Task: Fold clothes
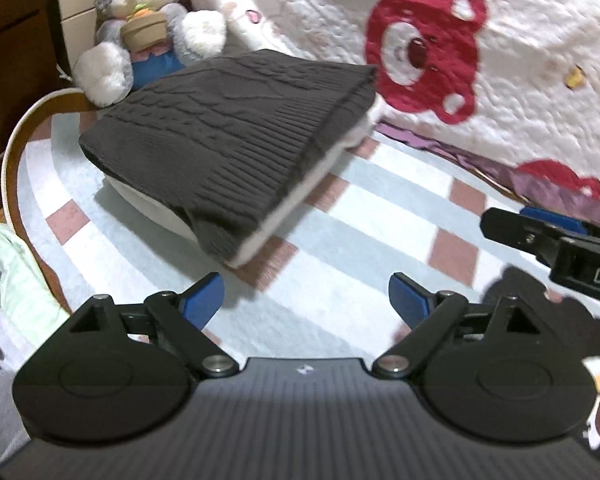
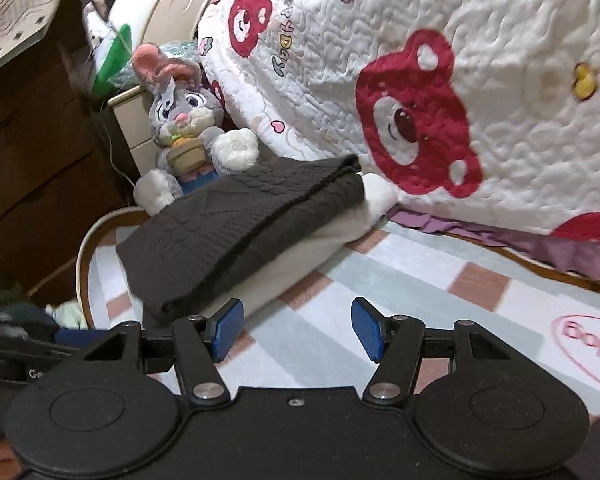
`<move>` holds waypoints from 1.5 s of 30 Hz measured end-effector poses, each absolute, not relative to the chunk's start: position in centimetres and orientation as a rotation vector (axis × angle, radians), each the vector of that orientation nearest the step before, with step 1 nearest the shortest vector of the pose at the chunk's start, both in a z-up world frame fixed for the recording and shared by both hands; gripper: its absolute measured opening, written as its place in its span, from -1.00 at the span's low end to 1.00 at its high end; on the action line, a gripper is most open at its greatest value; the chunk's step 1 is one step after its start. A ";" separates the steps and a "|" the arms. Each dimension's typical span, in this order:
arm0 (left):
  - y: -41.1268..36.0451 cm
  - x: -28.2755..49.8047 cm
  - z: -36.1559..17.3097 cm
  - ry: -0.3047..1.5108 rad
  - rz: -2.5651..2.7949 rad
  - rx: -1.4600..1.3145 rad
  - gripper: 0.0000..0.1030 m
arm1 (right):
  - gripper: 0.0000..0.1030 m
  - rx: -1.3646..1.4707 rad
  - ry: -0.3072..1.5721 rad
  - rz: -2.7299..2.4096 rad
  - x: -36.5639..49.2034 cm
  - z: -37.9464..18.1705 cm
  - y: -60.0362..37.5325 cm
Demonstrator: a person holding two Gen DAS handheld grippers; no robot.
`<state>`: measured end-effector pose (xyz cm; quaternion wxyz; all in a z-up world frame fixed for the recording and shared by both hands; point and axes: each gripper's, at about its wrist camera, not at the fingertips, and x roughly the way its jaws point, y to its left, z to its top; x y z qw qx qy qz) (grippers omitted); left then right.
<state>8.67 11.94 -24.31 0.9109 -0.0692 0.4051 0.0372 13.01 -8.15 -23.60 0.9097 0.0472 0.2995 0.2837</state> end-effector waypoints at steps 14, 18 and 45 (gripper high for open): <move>8.3 0.4 -23.1 0.852 0.080 -0.142 0.77 | 0.33 0.030 0.571 0.584 3.0 -21.4 -11.2; 7.6 -1.5 -23.0 0.848 0.090 -0.147 0.77 | 0.34 0.007 0.546 0.569 1.0 -21.2 -12.0; 3.6 -7.2 -22.2 0.826 0.067 -0.057 0.91 | 0.59 0.035 0.479 0.527 -5.5 -21.5 -15.7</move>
